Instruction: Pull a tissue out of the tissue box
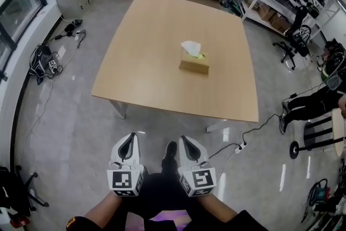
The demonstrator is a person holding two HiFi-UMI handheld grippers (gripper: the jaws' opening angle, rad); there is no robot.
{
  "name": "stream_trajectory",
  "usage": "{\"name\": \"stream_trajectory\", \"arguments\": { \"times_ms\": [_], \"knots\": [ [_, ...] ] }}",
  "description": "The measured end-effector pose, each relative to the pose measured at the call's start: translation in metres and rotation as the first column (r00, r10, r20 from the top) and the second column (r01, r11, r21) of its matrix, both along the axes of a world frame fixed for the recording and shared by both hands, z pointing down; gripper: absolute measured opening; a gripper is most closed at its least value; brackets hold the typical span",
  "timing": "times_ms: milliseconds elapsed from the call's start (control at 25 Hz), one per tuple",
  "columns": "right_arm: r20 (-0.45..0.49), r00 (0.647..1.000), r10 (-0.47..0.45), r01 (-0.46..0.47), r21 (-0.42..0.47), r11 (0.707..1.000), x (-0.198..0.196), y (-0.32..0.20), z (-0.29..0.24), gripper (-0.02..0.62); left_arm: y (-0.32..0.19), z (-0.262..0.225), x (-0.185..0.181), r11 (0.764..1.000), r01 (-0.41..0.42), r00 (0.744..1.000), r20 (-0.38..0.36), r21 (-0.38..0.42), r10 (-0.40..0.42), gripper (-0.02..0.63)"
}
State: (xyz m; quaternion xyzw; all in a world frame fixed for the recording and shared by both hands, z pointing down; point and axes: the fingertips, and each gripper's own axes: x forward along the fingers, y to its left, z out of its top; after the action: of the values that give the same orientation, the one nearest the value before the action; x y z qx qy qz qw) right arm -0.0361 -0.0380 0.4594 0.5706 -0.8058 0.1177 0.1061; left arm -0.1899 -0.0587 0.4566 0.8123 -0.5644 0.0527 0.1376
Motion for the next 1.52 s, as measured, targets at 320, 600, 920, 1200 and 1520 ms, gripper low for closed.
{"name": "stream_trajectory", "arguments": {
  "times_ms": [320, 600, 920, 1200, 1520],
  "knots": [
    [0.035, 0.999, -0.023, 0.023, 0.001, 1.000, 0.069, -0.077, 0.001, -0.008, -0.074, -0.007, 0.075, 1.000, -0.008, 0.999, 0.048, -0.003, 0.008, 0.018],
    [0.051, 0.998, -0.043, 0.043, -0.004, 0.999, 0.112, -0.121, 0.007, -0.008, -0.107, -0.008, 0.115, 1.000, -0.024, 0.993, 0.114, -0.004, 0.024, 0.018],
    [0.103, 0.995, -0.003, 0.005, -0.018, 1.000, 0.129, -0.136, 0.016, -0.008, -0.131, -0.011, 0.138, 0.998, -0.049, 0.990, 0.133, -0.031, 0.052, 0.018],
    [0.085, 0.996, 0.017, -0.012, -0.057, 0.998, 0.133, -0.148, 0.026, -0.006, -0.158, 0.002, 0.154, 0.992, -0.112, 0.988, 0.100, -0.056, 0.117, 0.018],
    [0.018, 0.999, 0.027, -0.025, -0.069, 0.997, 0.130, -0.202, 0.024, 0.026, -0.221, 0.009, 0.164, 0.984, -0.173, 0.977, 0.120, -0.035, 0.176, 0.019]
  ]
}}
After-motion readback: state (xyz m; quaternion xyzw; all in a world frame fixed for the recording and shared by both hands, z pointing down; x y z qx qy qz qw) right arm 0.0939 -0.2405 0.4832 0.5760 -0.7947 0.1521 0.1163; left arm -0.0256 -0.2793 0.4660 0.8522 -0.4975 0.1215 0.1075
